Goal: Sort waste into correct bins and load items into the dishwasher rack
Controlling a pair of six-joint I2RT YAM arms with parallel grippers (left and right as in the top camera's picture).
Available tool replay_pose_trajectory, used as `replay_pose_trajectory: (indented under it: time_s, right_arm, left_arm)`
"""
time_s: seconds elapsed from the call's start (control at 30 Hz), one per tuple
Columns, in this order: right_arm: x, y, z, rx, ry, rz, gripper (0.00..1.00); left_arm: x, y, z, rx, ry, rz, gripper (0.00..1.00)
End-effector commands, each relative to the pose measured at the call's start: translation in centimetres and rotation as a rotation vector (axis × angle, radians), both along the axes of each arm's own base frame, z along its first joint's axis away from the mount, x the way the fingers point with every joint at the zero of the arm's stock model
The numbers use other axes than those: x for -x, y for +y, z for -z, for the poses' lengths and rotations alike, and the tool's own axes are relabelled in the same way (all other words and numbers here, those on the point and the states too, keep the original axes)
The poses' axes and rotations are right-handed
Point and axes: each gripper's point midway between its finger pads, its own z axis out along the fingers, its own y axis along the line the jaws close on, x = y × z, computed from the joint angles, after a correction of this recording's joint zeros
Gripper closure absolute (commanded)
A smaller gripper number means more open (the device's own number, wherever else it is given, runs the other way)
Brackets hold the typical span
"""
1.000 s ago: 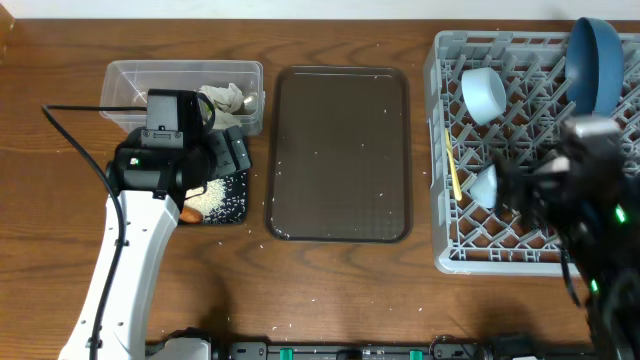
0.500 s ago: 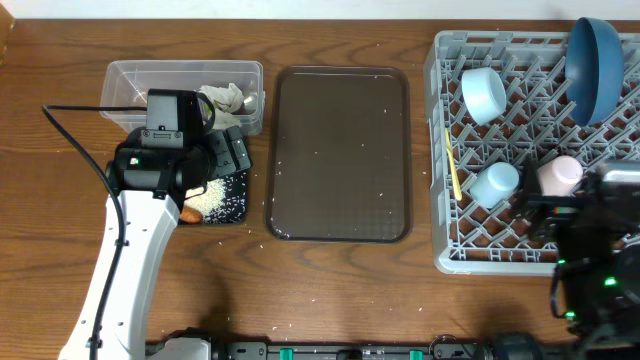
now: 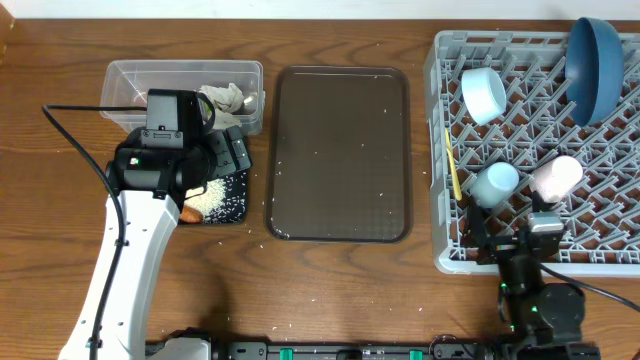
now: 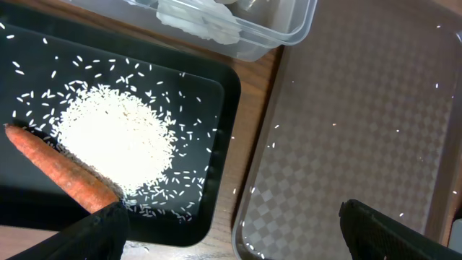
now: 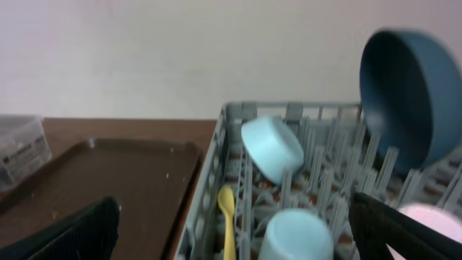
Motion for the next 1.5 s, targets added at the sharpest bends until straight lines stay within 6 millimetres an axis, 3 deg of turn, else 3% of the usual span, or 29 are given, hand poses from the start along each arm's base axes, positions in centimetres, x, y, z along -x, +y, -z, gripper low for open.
replay_pose_trajectory:
  time_s: [0.0,0.33,1.47]
  right_arm:
    - [0.1,0.0,0.8,-0.036,-0.009,-0.003,0.01]
    - [-0.1,0.0,4.4,-0.033,0.047,-0.002,0.01]
    - [-0.1,-0.2,4.4,-0.032,0.048,0.005,0.01]
  left_arm:
    - [-0.3,0.3,-0.3,-0.006,-0.004,-0.01,0.05]
    - [-0.3,0.3,-0.3,-0.006,-0.004,-0.01,0.05]
    - [0.1,0.5,-0.7,-0.024,-0.013,-0.007,0.05]
